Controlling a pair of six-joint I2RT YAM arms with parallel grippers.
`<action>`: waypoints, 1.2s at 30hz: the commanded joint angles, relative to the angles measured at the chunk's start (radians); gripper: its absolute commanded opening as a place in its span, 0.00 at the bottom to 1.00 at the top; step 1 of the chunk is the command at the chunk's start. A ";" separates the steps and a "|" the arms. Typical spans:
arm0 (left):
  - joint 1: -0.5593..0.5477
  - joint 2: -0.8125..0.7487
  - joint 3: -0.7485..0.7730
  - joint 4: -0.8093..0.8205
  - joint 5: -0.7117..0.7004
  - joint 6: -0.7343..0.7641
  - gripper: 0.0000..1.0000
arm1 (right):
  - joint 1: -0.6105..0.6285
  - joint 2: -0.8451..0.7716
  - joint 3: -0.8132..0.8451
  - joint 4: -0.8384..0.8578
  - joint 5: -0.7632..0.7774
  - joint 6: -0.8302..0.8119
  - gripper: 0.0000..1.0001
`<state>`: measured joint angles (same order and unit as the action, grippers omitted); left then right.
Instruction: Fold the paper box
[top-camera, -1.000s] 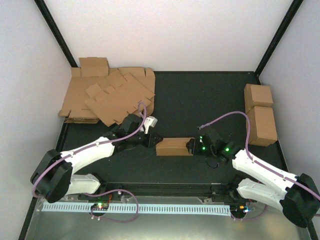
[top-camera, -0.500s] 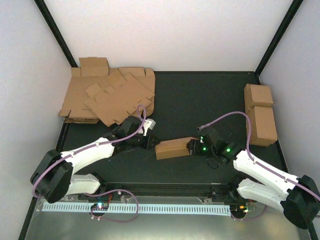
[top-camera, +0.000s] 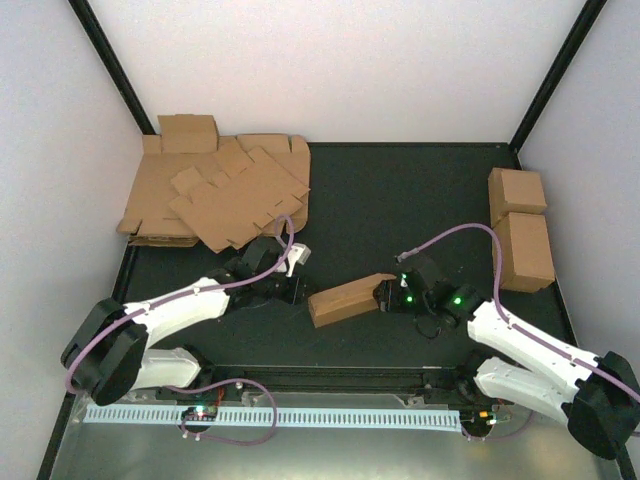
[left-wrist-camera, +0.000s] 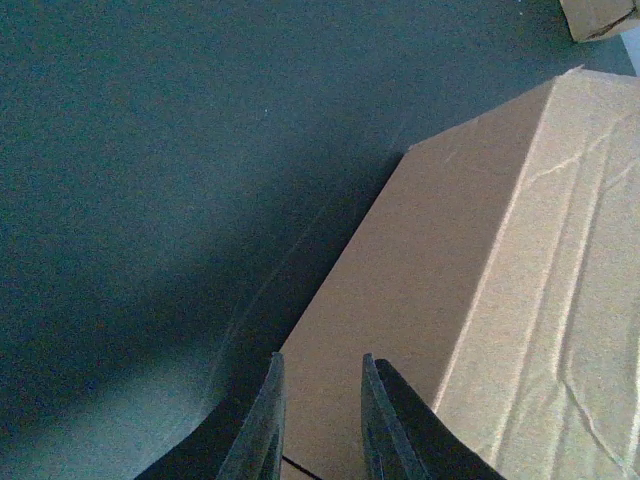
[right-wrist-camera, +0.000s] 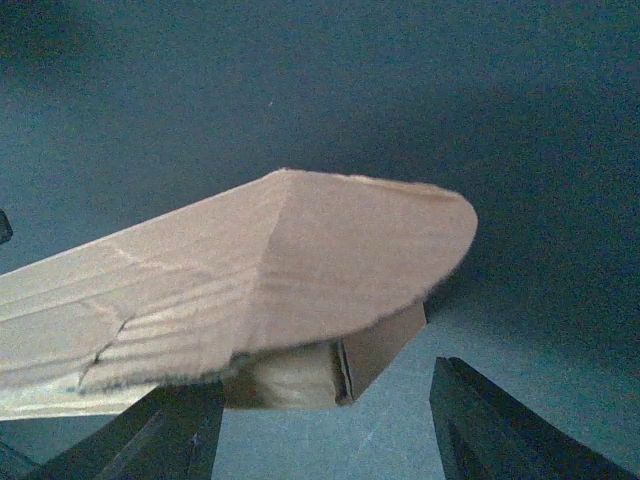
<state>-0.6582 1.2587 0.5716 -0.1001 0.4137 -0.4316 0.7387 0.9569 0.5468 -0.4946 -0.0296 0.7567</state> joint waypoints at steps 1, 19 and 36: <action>-0.008 0.007 -0.003 -0.002 -0.015 -0.010 0.24 | -0.005 -0.020 -0.007 -0.009 -0.014 -0.032 0.60; -0.008 0.016 0.192 -0.149 -0.066 0.062 0.34 | -0.004 -0.128 0.034 -0.149 -0.017 -0.139 0.68; -0.009 -0.025 0.343 -0.287 -0.160 0.162 0.74 | -0.004 -0.252 0.125 -0.165 0.026 -0.203 1.00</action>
<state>-0.6624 1.2690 0.8631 -0.3305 0.3065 -0.3149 0.7387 0.7399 0.6304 -0.6510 -0.0395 0.6018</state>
